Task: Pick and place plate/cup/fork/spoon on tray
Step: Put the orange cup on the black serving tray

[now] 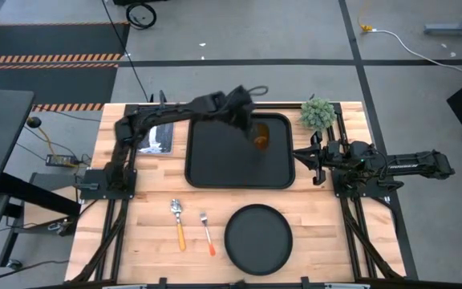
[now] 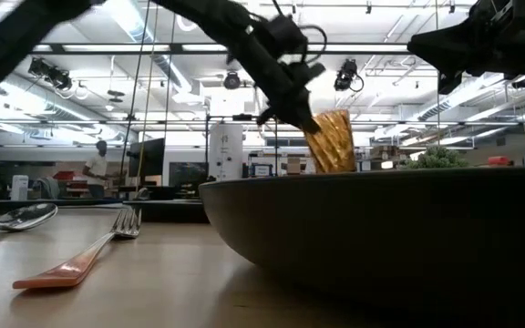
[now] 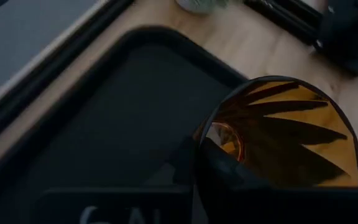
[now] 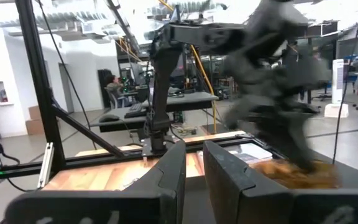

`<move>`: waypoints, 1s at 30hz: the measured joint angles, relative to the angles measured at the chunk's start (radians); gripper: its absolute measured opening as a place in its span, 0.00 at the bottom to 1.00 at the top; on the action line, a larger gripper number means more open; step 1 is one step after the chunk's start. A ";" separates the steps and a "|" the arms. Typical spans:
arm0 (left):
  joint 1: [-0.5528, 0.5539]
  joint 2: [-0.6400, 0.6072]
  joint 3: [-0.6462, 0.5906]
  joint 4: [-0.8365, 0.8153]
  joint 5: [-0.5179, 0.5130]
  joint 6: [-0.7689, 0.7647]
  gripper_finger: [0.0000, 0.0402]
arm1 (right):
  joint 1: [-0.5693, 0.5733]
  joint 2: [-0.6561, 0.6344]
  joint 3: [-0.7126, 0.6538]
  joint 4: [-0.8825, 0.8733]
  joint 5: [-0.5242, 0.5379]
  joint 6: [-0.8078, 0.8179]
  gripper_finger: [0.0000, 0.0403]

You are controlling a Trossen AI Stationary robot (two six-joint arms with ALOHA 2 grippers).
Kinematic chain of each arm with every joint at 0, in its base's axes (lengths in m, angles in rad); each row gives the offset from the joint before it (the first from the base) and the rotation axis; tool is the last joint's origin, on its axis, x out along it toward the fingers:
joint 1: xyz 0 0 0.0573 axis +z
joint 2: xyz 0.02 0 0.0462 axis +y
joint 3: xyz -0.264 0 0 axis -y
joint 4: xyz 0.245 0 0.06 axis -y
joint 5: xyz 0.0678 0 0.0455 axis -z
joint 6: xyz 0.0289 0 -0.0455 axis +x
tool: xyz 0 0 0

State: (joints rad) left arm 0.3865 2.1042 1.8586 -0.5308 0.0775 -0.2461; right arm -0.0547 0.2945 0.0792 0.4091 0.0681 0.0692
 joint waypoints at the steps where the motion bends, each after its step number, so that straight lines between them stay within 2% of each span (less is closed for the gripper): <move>1: 0.014 0.034 0.045 -0.002 0.005 0.008 0.04 | 0.000 0.000 0.000 0.000 0.000 -0.001 0.16; 5: 0.055 0.170 0.219 -0.053 0.013 0.033 0.04 | 0.000 0.000 0.000 0.000 0.000 -0.002 0.16; 8: 0.069 0.241 0.295 -0.066 0.022 0.048 0.04 | 0.000 0.000 0.000 -0.002 0.000 -0.002 0.16; 15: 0.063 0.288 0.313 -0.080 0.014 0.073 0.06 | 0.000 0.000 0.000 -0.009 -0.006 -0.002 0.16; 25: 0.046 0.285 0.323 -0.028 -0.018 0.121 0.39 | 0.000 0.000 0.000 -0.008 -0.008 -0.002 0.16; 30: 0.048 0.253 0.401 -0.164 -0.021 0.216 0.45 | 0.000 0.000 0.000 -0.012 -0.008 0.006 0.16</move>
State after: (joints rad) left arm 0.4347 2.3570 2.2600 -0.6945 0.0566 -0.0301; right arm -0.0551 0.2947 0.0792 0.3967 0.0597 0.0749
